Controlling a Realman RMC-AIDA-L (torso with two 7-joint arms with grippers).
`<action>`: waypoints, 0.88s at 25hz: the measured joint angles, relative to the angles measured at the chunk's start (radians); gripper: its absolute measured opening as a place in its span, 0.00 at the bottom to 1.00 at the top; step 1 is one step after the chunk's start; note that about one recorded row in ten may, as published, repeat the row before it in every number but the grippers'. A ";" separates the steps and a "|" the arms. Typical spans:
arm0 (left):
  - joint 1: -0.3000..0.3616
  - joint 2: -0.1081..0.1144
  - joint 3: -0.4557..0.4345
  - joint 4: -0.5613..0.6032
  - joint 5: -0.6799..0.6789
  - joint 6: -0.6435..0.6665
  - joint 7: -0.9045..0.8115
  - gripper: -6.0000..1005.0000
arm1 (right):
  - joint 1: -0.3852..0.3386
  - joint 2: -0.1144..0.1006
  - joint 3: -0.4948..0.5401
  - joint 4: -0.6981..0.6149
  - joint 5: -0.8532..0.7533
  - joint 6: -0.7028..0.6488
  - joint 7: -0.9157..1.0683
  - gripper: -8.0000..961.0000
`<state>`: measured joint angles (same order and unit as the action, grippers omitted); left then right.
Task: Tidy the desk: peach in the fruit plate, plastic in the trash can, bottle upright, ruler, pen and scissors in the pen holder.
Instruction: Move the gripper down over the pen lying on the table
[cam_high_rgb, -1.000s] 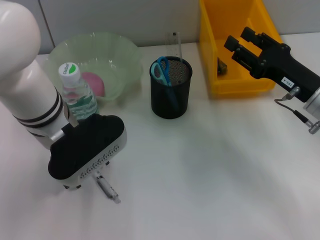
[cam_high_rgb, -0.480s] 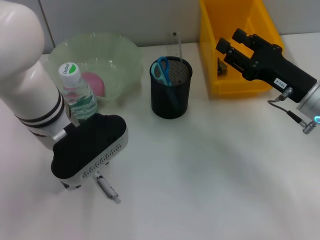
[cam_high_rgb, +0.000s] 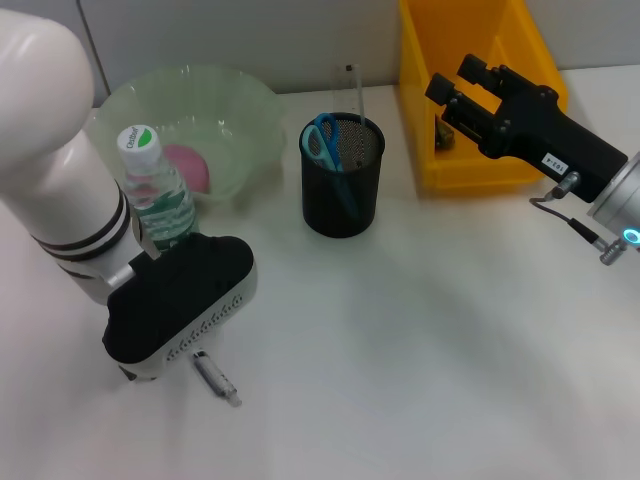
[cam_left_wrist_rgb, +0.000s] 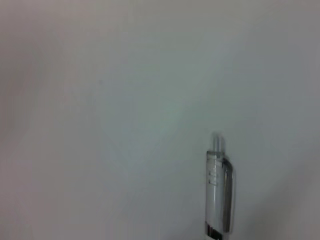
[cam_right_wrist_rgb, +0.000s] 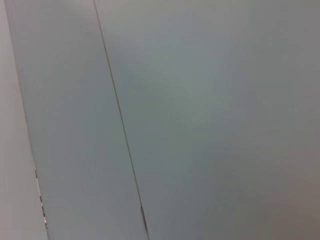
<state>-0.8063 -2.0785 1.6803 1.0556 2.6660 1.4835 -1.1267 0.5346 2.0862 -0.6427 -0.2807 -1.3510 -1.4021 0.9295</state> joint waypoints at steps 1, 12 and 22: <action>0.000 0.000 0.002 0.000 0.000 0.000 -0.001 0.78 | 0.003 0.000 0.000 0.003 0.000 0.000 0.000 0.63; 0.006 0.000 0.014 -0.003 0.001 -0.003 -0.009 0.69 | 0.010 0.000 -0.005 0.009 0.000 -0.001 -0.001 0.63; 0.006 0.000 0.019 -0.008 0.001 -0.004 -0.011 0.65 | 0.019 0.000 -0.014 0.009 0.000 -0.002 -0.002 0.63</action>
<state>-0.7999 -2.0783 1.6995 1.0475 2.6667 1.4794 -1.1377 0.5538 2.0861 -0.6569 -0.2715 -1.3515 -1.4037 0.9279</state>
